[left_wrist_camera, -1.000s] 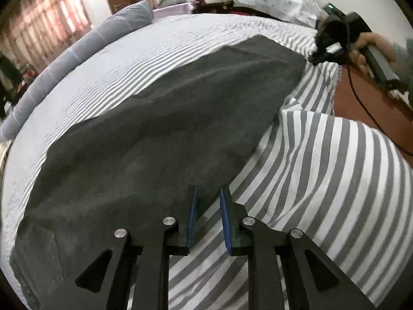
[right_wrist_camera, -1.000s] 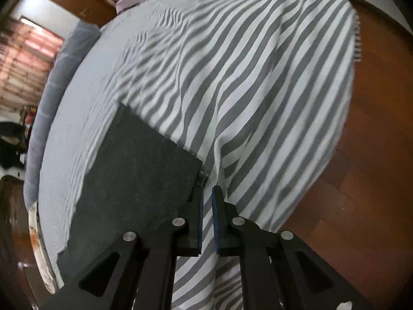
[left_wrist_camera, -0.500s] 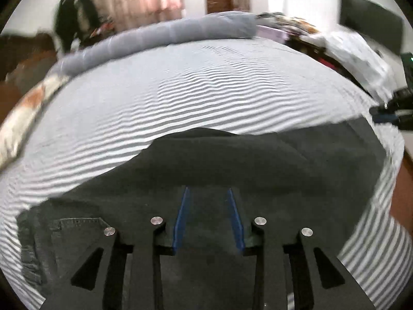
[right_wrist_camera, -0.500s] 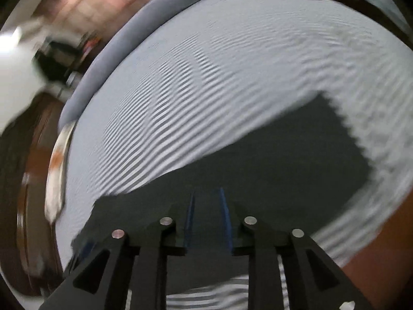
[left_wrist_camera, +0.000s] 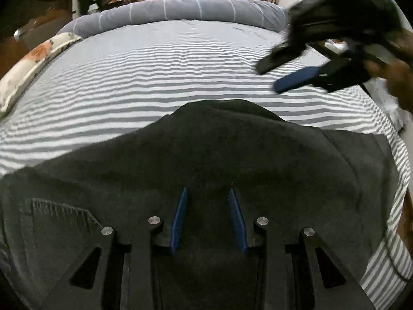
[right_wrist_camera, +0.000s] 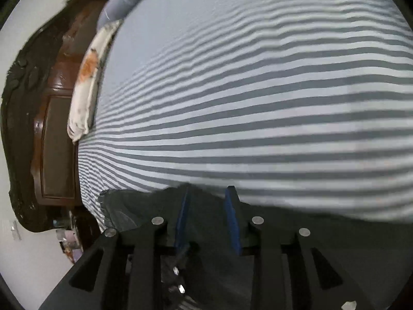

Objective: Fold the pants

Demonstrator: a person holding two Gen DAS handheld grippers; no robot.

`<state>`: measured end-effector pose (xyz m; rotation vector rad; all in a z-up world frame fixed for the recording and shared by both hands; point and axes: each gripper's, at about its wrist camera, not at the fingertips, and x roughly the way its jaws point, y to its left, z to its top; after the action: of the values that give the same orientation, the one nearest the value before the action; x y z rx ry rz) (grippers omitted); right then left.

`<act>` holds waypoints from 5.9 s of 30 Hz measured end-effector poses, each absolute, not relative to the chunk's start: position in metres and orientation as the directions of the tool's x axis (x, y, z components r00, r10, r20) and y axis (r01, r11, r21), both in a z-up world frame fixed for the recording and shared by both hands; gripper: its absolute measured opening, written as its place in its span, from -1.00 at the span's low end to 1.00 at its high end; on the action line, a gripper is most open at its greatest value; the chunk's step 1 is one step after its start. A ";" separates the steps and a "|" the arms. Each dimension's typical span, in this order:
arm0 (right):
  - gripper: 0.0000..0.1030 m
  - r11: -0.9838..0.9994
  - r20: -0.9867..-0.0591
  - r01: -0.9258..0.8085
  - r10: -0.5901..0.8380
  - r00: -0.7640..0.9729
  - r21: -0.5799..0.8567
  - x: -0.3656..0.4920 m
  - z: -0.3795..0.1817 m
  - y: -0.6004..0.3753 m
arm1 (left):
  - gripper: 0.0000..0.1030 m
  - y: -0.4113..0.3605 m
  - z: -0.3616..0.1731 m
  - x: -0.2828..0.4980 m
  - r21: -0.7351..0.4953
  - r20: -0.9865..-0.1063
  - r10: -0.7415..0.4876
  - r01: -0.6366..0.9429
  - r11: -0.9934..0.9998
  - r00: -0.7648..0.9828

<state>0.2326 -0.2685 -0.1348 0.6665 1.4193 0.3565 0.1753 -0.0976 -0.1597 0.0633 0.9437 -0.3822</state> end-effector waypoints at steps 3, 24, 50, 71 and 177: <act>-0.44 0.762 -0.779 0.176 0.625 0.053 0.624 0.254 -0.155 -0.251 | -0.30 -0.098 -0.165 0.172 -0.104 -0.794 -0.283 0.340 0.935 0.538; -0.16 0.650 -0.645 -0.036 0.744 -0.177 0.759 0.185 -0.187 -0.195 | -0.28 -0.089 -0.171 0.174 -0.138 -0.796 -0.279 0.288 0.948 0.537; -0.71 0.695 -0.693 -0.026 0.719 0.047 0.719 0.270 -0.169 -0.174 | -0.28 -0.089 -0.165 0.163 -0.166 -0.799 -0.289 0.268 0.949 0.528; -0.73 0.898 -0.894 -0.202 0.423 0.148 0.392 0.266 -0.157 -0.151 | -0.28 -0.089 -0.164 0.170 -0.173 -0.812 -0.286 0.258 0.951 0.508; -0.88 0.554 -0.547 0.287 0.386 0.743 0.781 -0.011 -0.077 -0.525 | 0.06 -0.210 -0.133 0.101 -0.137 -0.824 -0.389 0.522 0.842 0.411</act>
<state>-0.0112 -0.5252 -0.0771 1.0080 0.7641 0.0658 0.1010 -0.2098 -0.1326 0.1501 0.9933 -0.5762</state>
